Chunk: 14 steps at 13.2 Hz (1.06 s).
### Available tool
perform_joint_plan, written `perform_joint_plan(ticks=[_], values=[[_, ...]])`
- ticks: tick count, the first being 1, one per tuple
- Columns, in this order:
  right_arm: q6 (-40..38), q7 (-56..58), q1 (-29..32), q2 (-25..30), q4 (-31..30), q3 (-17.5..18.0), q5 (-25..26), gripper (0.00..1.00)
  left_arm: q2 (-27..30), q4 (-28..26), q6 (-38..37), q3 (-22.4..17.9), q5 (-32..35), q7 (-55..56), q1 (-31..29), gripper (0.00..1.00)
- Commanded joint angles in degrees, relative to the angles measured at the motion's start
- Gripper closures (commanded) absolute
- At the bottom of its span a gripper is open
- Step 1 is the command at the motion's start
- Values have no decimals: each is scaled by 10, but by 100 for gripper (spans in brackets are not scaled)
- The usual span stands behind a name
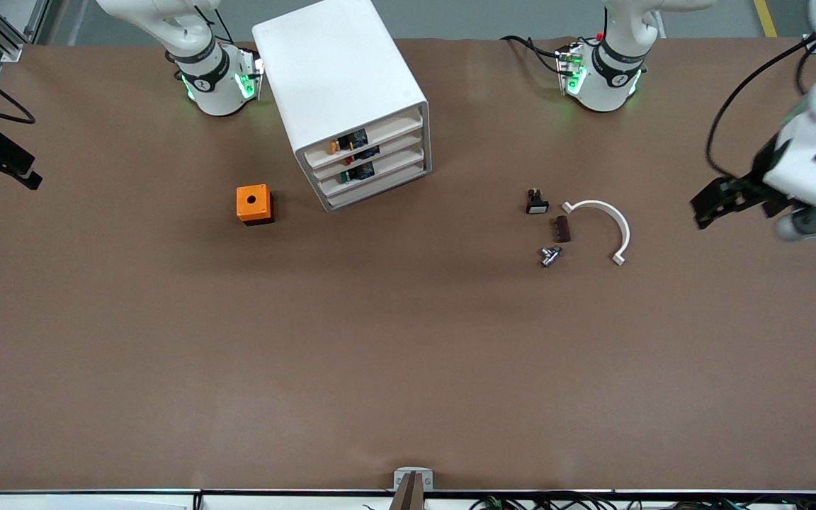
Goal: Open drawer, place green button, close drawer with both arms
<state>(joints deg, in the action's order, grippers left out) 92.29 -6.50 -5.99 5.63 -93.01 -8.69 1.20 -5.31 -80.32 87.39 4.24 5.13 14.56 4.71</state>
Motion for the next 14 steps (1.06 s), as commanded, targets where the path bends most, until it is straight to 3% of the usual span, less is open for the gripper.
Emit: perform_joint_plan(ticks=[1, 8, 14], values=[[-4, 5, 4, 16, -9, 3, 13, 0, 55, -46, -27, -25, -46, -37, -2, 0], [-5, 6, 9, 17, -8, 3, 14, 0, 207, -220, 1, -12, -50, -36, -1, 0], [-9, 6, 13, 20, -8, 4, 14, 0, 197, -216, -6, -2, -49, -36, -8, 0]])
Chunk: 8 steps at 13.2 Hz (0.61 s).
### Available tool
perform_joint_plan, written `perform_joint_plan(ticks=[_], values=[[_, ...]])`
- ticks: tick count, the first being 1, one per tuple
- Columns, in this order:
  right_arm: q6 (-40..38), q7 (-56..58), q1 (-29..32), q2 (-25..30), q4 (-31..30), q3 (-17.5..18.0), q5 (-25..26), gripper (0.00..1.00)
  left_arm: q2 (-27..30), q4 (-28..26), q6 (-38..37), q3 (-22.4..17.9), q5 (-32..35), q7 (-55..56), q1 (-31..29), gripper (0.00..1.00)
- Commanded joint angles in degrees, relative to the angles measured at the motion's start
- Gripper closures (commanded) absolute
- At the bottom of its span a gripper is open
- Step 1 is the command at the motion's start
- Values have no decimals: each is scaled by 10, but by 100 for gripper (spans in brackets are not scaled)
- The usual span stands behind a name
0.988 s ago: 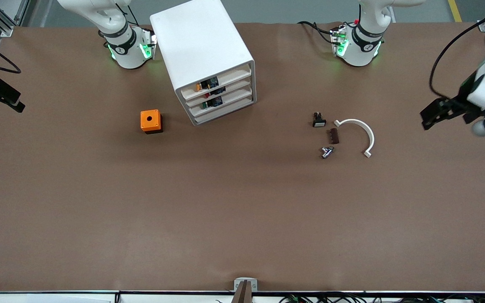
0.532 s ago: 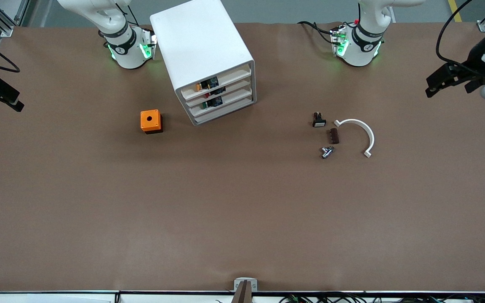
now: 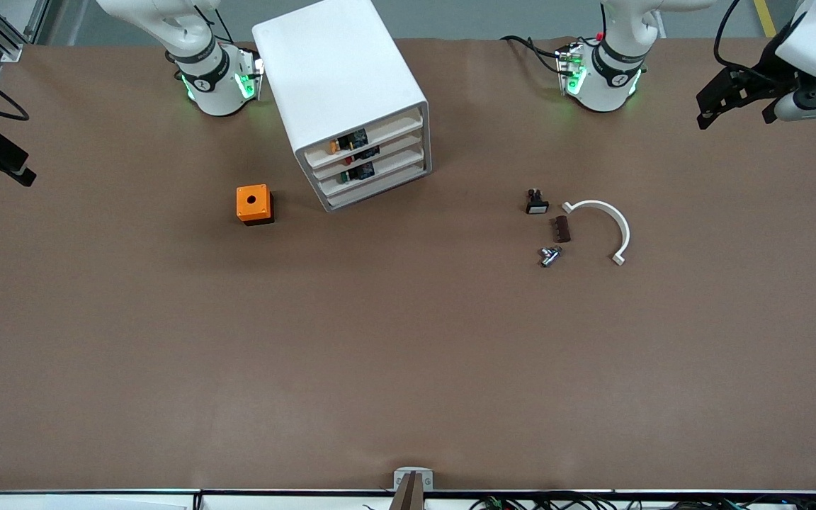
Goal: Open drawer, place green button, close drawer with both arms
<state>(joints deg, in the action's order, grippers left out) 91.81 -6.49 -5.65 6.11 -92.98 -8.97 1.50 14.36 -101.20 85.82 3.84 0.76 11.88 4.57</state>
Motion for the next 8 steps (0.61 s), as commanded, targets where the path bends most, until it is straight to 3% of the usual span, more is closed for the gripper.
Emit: perform_joint_plan(ticks=[1, 8], values=[[-4, 6, 11, 15, -8, 6, 11, 0, -6, 4, 10, 1, -5, -11, -7, 0], [-4, 10, 13, 16, -7, 6, 11, 0, -15, 25, -3, 0, -1, -10, -25, 0]])
